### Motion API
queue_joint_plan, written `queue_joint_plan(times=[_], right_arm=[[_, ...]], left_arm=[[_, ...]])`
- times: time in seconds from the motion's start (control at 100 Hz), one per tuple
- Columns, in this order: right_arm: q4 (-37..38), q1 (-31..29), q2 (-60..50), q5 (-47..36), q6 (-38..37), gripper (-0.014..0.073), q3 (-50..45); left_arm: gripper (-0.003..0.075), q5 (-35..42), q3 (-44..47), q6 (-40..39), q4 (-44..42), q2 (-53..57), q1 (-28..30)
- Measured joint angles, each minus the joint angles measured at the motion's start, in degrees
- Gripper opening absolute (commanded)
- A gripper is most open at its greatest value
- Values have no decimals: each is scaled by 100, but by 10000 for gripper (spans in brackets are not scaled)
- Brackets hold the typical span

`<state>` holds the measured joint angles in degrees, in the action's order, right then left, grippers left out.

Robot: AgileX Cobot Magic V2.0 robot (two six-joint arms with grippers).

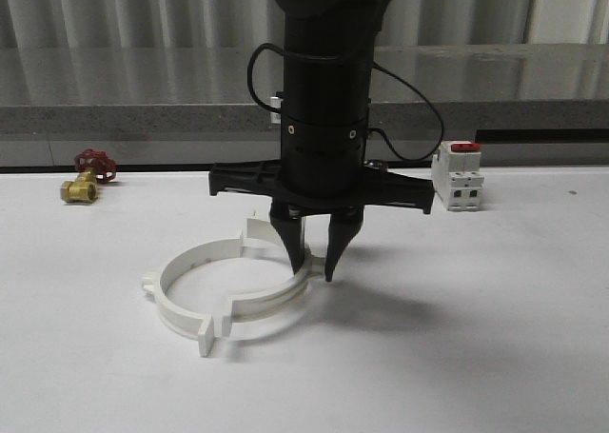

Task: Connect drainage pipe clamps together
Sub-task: 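Carry the clamp half toward the first half and lower it, then press the halves together and open the right gripper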

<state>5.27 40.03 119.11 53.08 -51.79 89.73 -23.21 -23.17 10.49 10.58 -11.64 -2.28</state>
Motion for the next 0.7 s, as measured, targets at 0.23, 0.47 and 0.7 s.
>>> queue_joint_plan(times=[0.23,0.47,0.7], right_arm=[[39,11,146,3,-72,71,12],[39,46,188,3,-72,73,12],[39,57,197,-136,-72,227,12]], left_arm=[[-21,4,0,0,10,0,0],[-21,4,0,0,10,0,0],[-21,4,0,0,10,0,0]])
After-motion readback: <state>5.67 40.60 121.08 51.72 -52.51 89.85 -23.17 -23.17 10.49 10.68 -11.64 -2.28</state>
